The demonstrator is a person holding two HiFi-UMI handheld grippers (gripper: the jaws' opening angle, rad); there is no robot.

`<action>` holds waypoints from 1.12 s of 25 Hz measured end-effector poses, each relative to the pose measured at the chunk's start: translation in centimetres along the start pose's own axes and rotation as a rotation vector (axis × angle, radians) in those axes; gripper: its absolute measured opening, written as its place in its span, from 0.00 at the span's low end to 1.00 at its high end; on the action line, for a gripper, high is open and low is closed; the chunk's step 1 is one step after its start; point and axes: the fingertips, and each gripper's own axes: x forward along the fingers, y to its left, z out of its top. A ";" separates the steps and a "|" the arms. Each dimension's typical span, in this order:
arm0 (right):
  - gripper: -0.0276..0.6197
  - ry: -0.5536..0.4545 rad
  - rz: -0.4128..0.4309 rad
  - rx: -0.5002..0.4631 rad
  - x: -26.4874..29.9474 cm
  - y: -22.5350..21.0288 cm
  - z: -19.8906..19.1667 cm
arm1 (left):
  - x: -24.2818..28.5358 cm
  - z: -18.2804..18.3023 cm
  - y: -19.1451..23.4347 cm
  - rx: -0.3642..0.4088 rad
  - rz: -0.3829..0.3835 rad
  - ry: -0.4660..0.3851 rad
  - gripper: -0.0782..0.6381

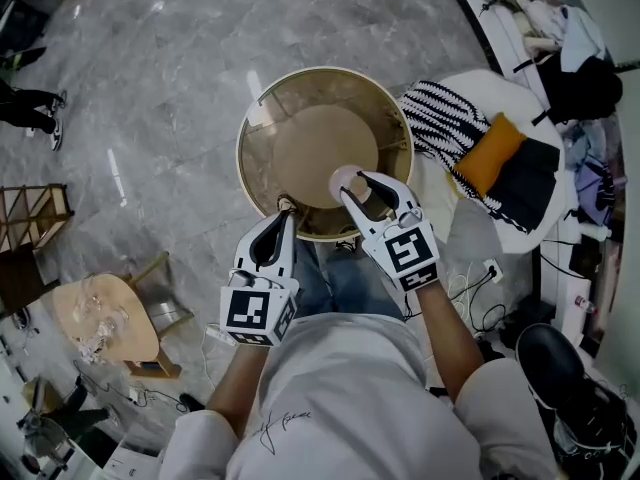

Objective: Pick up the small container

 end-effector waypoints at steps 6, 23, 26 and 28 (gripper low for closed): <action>0.27 -0.016 0.026 -0.020 -1.7 1.9 1.5 | -2.0 0.8 -1.0 0.009 -0.004 -0.028 0.13; 0.27 -0.058 0.066 -0.051 -8.3 3.2 4.1 | -5.7 3.4 -3.9 0.018 0.032 -0.127 0.13; 0.27 -0.064 0.072 -0.050 -9.5 3.4 4.0 | -6.3 3.7 -4.8 0.027 0.021 -0.139 0.13; 0.27 -0.066 0.076 -0.053 -10.2 3.5 3.9 | -6.8 3.9 -5.2 0.026 0.015 -0.147 0.13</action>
